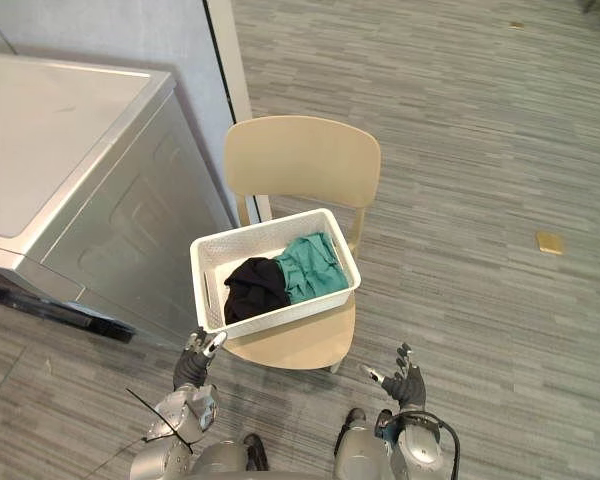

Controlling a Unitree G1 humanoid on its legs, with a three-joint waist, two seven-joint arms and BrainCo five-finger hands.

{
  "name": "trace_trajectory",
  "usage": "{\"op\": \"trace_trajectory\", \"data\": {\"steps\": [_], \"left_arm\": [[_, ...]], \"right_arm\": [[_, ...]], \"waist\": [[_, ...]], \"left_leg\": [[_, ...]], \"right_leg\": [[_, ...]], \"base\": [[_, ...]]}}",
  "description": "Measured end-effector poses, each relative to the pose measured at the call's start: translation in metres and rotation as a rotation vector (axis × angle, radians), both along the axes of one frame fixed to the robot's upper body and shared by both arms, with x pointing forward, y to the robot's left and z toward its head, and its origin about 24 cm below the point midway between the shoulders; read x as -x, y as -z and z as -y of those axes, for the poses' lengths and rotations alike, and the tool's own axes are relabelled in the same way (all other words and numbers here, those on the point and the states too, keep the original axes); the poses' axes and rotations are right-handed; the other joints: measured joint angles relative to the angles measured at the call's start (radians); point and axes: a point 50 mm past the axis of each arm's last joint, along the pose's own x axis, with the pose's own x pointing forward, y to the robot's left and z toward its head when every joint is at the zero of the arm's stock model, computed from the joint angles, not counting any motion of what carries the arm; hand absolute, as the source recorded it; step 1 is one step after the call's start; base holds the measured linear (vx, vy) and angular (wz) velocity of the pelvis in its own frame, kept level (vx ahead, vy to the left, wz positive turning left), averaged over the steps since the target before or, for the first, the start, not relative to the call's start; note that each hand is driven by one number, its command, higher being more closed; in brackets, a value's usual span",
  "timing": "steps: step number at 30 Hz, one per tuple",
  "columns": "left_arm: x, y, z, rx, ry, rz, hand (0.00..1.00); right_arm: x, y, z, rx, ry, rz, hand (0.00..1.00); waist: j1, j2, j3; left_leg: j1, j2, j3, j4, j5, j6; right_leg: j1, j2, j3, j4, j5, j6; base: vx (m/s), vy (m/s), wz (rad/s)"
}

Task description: Pick up the laundry basket with both hands and put the clothes into the washing machine.

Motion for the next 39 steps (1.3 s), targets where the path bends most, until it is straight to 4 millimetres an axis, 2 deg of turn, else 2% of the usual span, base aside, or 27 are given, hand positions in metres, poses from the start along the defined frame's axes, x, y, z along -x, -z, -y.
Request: {"op": "trace_trajectory", "data": {"steps": [2,5,7,8,9,10,13,14,16,17,18,19,21,22,23,26,27,28,29,30,31,33,34,36,37,38,39], "left_arm": [[0.002,0.001,-0.006,-0.014,-0.019,-0.012,0.00],[0.012,0.004,-0.012,-0.020,-0.040,-0.036,0.00],[0.019,0.005,-0.010,-0.013,-0.047,-0.048,0.00],[0.019,0.005,-0.010,-0.013,-0.046,-0.049,0.00],[0.020,0.006,-0.010,-0.012,-0.046,-0.056,0.00],[0.021,0.008,-0.010,-0.012,-0.047,-0.067,0.00],[0.022,0.009,-0.008,-0.014,-0.048,-0.077,0.00],[0.025,0.010,-0.009,-0.015,-0.053,-0.086,0.00],[0.028,0.011,-0.009,-0.015,-0.057,-0.095,0.00],[0.028,0.010,-0.010,-0.015,-0.060,-0.091,0.00],[0.028,0.009,-0.009,-0.016,-0.060,-0.085,0.00],[0.026,0.006,-0.010,-0.020,-0.061,-0.075,0.00],[0.025,0.005,-0.011,-0.025,-0.074,-0.068,0.00],[0.025,0.005,-0.012,-0.020,-0.085,-0.068,0.00],[0.025,0.005,-0.014,-0.025,-0.091,-0.068,0.00],[0.022,0.012,-0.013,-0.026,-0.090,-0.090,0.00],[0.020,0.015,-0.012,-0.024,-0.088,-0.107,0.00],[0.022,0.018,-0.011,-0.021,-0.084,-0.122,0.00],[0.024,0.020,-0.011,-0.021,-0.085,-0.129,0.00],[0.024,0.020,-0.013,-0.025,-0.089,-0.132,0.00],[0.024,0.019,-0.015,-0.031,-0.097,-0.129,0.00],[0.027,0.022,-0.016,-0.034,-0.095,-0.142,0.00],[0.028,0.023,-0.016,-0.032,-0.093,-0.148,0.00],[0.027,0.024,-0.008,-0.027,-0.062,-0.149,0.00],[0.025,0.023,-0.008,-0.037,-0.035,-0.144,0.00],[0.024,0.023,-0.009,-0.048,-0.027,-0.142,0.00],[0.024,0.022,-0.011,-0.077,-0.005,-0.143,0.00]], "right_arm": [[-0.003,0.003,-0.007,-0.005,-0.025,-0.013,0.00],[-0.006,0.003,-0.018,-0.016,-0.075,-0.009,0.00],[-0.007,0.002,-0.019,-0.014,-0.080,-0.006,0.00],[-0.007,0.002,-0.019,-0.012,-0.077,-0.004,0.00],[-0.010,0.000,-0.019,-0.009,-0.076,0.007,0.00],[-0.014,-0.002,-0.019,-0.006,-0.071,0.018,0.00],[-0.010,-0.001,-0.021,-0.001,-0.055,0.015,0.00],[-0.009,-0.003,-0.023,-0.008,-0.057,0.021,0.00],[-0.011,-0.006,-0.025,-0.002,-0.073,0.041,0.00],[-0.013,-0.012,-0.025,0.006,-0.087,0.067,0.00],[-0.013,-0.016,-0.024,0.006,-0.083,0.089,0.00],[-0.014,-0.023,-0.022,-0.005,-0.070,0.122,0.00],[-0.015,-0.026,-0.017,0.002,-0.057,0.136,0.00],[-0.012,-0.024,-0.014,-0.003,-0.036,0.124,0.00],[-0.010,-0.023,-0.013,0.000,-0.029,0.118,0.00],[-0.005,-0.021,0.005,0.028,0.051,0.102,0.00],[-0.004,-0.019,0.016,0.027,0.099,0.096,0.00],[-0.003,-0.018,0.027,0.043,0.136,0.088,0.00],[-0.004,-0.019,0.032,0.056,0.153,0.089,0.00],[-0.009,-0.020,0.037,0.064,0.173,0.096,0.00],[-0.015,-0.022,0.039,0.061,0.190,0.113,0.00],[-0.028,-0.034,0.043,0.070,0.216,0.182,0.00],[-0.031,-0.037,0.044,0.073,0.221,0.202,0.00],[-0.033,-0.042,0.047,0.085,0.228,0.224,0.00],[-0.035,-0.042,0.042,0.074,0.219,0.232,0.00],[-0.037,-0.044,0.040,0.067,0.218,0.241,0.00],[-0.036,-0.044,0.039,0.063,0.222,0.246,0.00]], "waist": [[0.006,-0.009,0.006],[0.028,-0.038,-0.014],[0.068,-0.067,-0.054],[0.076,-0.074,-0.062],[0.081,-0.080,-0.066],[0.082,-0.074,-0.066],[0.081,-0.055,-0.068],[0.085,-0.056,-0.066],[0.095,-0.048,-0.063],[0.101,-0.036,-0.061],[0.099,-0.031,-0.059],[0.096,-0.052,-0.044],[0.092,-0.052,-0.040],[0.071,-0.050,-0.041],[0.065,-0.050,-0.042],[0.042,-0.027,-0.059],[0.040,-0.014,-0.066],[0.037,0.005,-0.077],[0.037,0.019,-0.085],[0.039,0.025,-0.086],[0.050,0.007,-0.076],[0.050,-0.010,-0.074],[0.050,-0.010,-0.073],[0.022,-0.008,-0.069],[-0.003,-0.011,-0.061],[-0.012,-0.009,-0.056],[-0.023,-0.001,-0.042]], "left_leg": [[0.039,-0.022,0.043,-0.022,0.010,0.021],[0.023,-0.053,0.070,-0.037,0.034,0.055],[-0.069,-0.069,0.073,0.004,0.052,0.073],[-0.097,-0.072,0.074,0.022,0.053,0.074],[-0.141,-0.074,0.071,0.049,0.062,0.084],[-0.178,-0.073,0.058,0.064,0.086,0.092],[-0.229,-0.074,-0.033,0.017,0.178,0.089],[-0.250,-0.081,-0.082,0.002,0.229,0.082],[-0.257,-0.087,-0.101,-0.029,0.273,0.065],[-0.250,-0.096,-0.111,-0.104,0.315,0.018],[-0.255,-0.095,-0.073,-0.134,0.241,0.036],[-0.274,-0.074,0.020,-0.086,0.186,0.052],[-0.322,-0.033,0.083,0.128,0.143,0.119],[-0.321,-0.012,0.084,0.248,0.107,0.147],[-0.317,0.004,0.082,0.288,0.090,0.140],[-0.262,0.104,0.094,0.321,0.044,0.071],[-0.238,0.137,0.132,0.250,0.062,0.042],[-0.201,0.141,0.155,0.143,0.125,-0.008],[-0.177,0.139,0.143,0.096,0.135,-0.040],[-0.174,0.108,0.123,0.066,0.114,-0.048],[-0.174,0.077,0.123,0.072,0.109,-0.034],[-0.149,-0.014,0.097,0.078,0.055,0.026],[-0.138,-0.041,0.081,0.073,0.044,0.036],[-0.062,-0.135,-0.006,0.013,0.009,0.075],[-0.021,-0.163,-0.064,-0.021,0.002,0.087],[0.000,-0.169,-0.083,-0.036,0.000,0.090],[0.049,-0.176,-0.120,-0.065,0.002,0.091]], "right_leg": [[-0.004,-0.045,-0.005,0.353,-0.116,-0.021],[0.089,-0.028,0.033,0.522,-0.183,0.053],[0.182,0.054,0.176,0.414,-0.212,0.095],[0.206,0.071,0.215,0.345,-0.212,0.091],[0.246,0.100,0.270,0.226,-0.273,0.078],[0.272,0.135,0.319,0.139,-0.300,0.047],[0.314,0.203,0.387,0.002,-0.315,0.024],[0.326,0.212,0.335,-0.021,-0.340,-0.002],[0.322,0.225,0.302,-0.025,-0.348,-0.008],[0.311,0.231,0.262,-0.031,-0.348,-0.009],[0.313,0.229,0.211,-0.047,-0.348,-0.009],[0.310,0.199,0.155,-0.080,-0.348,-0.017],[0.302,0.158,0.047,-0.112,-0.360,-0.038],[0.307,0.131,-0.020,-0.109,-0.354,-0.031],[0.313,0.121,-0.051,-0.111,-0.351,-0.025],[0.321,0.092,-0.196,-0.145,-0.317,0.012],[0.321,0.084,-0.252,-0.164,-0.298,0.038],[0.328,0.081,-0.301,-0.186,-0.280,0.065],[0.333,0.081,-0.324,-0.195,-0.273,0.078],[0.342,0.065,-0.338,-0.203,-0.258,0.098],[0.355,0.038,-0.339,-0.202,-0.243,0.111],[0.372,-0.057,-0.338,-0.088,-0.235,0.121],[0.368,-0.093,-0.336,-0.024,-0.232,0.114],[0.283,-0.196,-0.214,0.300,-0.175,-0.124],[0.191,-0.153,-0.038,0.476,-0.229,-0.095],[0.142,-0.108,0.030,0.532,-0.251,-0.061],[0.066,-0.024,0.101,0.561,-0.285,-0.025]], "base": [[-0.29,0.200,-0.48],[-0.23,0.048,-0.27],[-0.20,-0.070,-0.15],[-0.26,-0.108,-0.03],[-0.23,-0.086,0.08],[-0.30,-0.087,0.32],[-0.30,-0.089,0.81],[-0.30,-0.121,0.83],[-0.38,-0.097,0.64],[-0.38,-0.030,0.71],[-0.35,-0.013,1.09],[-0.30,-0.031,1.02],[-0.28,-0.034,1.21],[-0.22,0.007,1.37],[-0.21,0.039,1.64],[-0.05,0.129,1.68],[0.07,0.234,1.64],[0.10,0.271,1.57],[0.12,0.267,1.19],[0.14,0.312,0.75],[0.18,0.384,0.85],[0.23,0.443,0.87],[0.30,0.513,1.06],[0.29,0.429,1.32],[0.23,0.242,1.22],[0.30,0.245,1.23],[0.34,0.183,0.90]]}}
